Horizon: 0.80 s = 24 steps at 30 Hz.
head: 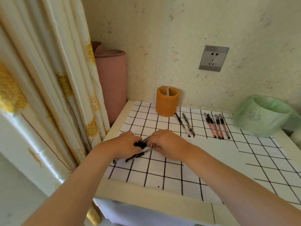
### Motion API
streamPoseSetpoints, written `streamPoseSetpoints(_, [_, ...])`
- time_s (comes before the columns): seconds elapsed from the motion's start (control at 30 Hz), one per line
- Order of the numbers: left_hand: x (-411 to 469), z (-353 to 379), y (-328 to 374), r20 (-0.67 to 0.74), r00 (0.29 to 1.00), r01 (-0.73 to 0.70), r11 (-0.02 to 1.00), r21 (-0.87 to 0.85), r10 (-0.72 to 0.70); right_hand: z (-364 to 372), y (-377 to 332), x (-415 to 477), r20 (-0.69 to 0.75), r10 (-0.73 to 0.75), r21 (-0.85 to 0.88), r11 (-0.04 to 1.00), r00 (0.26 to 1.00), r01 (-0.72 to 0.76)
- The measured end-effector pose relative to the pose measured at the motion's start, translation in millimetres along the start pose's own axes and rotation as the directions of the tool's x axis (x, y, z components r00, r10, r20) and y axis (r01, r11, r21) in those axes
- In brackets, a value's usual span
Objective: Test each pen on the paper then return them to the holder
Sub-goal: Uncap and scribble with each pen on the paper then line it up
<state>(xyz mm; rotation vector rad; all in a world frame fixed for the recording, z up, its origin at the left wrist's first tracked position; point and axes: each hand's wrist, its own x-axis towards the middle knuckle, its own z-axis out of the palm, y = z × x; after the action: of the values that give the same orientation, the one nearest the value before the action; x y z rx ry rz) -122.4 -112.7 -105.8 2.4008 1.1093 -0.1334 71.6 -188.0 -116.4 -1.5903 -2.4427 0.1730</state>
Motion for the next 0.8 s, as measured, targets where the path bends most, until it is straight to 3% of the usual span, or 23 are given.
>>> streamPoseSetpoints(0.17, [5, 5, 0, -0.088, 0.995, 0.039, 0.999, 0.0, -0.039, -10, 1, -14, 0.08, 0.065, -0.006, 0.998, 0.995, -0.065])
streamPoseSetpoints(0.43, [8, 13, 27, -0.118, 0.992, -0.033, 0.998, 0.045, 0.038, -43, 13, -52, -0.045, 0.276, 0.015, 0.961, 0.96, -0.276])
streamPoseSetpoints(0.63, [12, 7, 44, -0.049, 0.998, 0.031, 0.996, 0.081, -0.027, -60, 21, -73, -0.069, 0.309, 0.077, 0.949, 0.948, -0.304])
streamPoseSetpoints(0.7, [9, 2, 53, -0.103, 0.995, 0.028, 0.996, 0.079, -0.02, -64, 25, -81, -0.075, 0.334, 0.049, 0.942, 0.939, -0.332])
streamPoseSetpoints(0.8, [4, -2, 75, -0.255, 0.961, -0.123, 0.992, -0.038, 0.109, -64, 32, -93, -0.061, 0.372, 0.048, 0.928, 0.926, -0.369])
